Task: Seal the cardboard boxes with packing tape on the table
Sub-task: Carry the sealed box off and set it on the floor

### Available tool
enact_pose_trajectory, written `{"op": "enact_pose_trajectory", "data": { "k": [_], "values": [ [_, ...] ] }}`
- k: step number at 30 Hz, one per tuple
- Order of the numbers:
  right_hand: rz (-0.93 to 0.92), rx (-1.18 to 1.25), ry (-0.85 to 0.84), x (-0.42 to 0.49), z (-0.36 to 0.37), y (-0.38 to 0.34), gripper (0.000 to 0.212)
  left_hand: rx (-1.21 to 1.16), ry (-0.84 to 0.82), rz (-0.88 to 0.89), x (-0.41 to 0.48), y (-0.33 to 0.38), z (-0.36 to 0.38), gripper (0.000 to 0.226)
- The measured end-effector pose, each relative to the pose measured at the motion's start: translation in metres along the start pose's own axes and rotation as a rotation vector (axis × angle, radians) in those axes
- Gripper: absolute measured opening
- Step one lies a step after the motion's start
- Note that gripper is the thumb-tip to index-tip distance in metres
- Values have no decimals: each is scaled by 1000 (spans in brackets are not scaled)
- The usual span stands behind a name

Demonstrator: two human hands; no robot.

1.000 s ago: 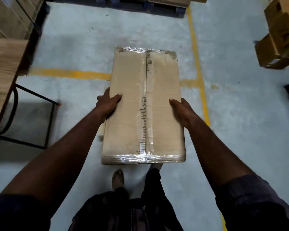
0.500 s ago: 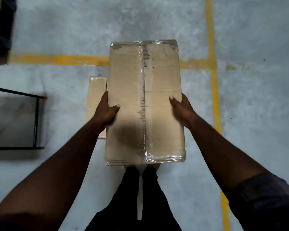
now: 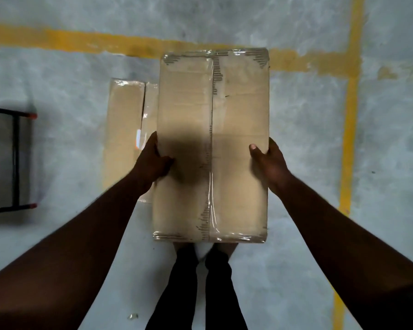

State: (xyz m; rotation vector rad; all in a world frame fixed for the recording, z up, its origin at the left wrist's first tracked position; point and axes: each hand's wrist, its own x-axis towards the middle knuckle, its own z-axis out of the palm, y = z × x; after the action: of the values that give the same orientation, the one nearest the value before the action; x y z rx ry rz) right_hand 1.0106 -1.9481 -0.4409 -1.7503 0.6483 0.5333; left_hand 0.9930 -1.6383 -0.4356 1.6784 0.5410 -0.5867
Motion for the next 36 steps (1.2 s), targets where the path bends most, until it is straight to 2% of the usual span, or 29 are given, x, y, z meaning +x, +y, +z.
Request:
{"op": "enact_pose_trajectory", "data": {
  "k": [3, 8, 16, 21, 25, 29, 33, 36],
  "values": [
    [37, 4, 28, 29, 6, 25, 47, -55, -42, -37, 29, -22, 6, 84],
    [82, 27, 103, 53, 11, 56, 34, -76, -95, -24, 61, -48, 18, 81],
    [123, -23, 129, 102, 29, 76, 40, -65, -122, -78, 101, -62, 23, 89],
    [159, -19, 114, 131, 45, 109, 39, 17, -53, -120, 131, -96, 27, 83],
    [169, -28, 118, 147, 58, 136, 39, 168, 78, -158, 150, -117, 36, 72],
    [187, -32, 120, 160, 65, 160, 40, 318, 183, -202, 167, -145, 43, 74],
    [192, -41, 123, 166, 70, 174, 40, 331, 253, -206, 188, -192, 47, 78],
    [180, -52, 123, 172, 71, 179, 41, 347, 321, -173, 180, -177, 61, 86]
  ]
}}
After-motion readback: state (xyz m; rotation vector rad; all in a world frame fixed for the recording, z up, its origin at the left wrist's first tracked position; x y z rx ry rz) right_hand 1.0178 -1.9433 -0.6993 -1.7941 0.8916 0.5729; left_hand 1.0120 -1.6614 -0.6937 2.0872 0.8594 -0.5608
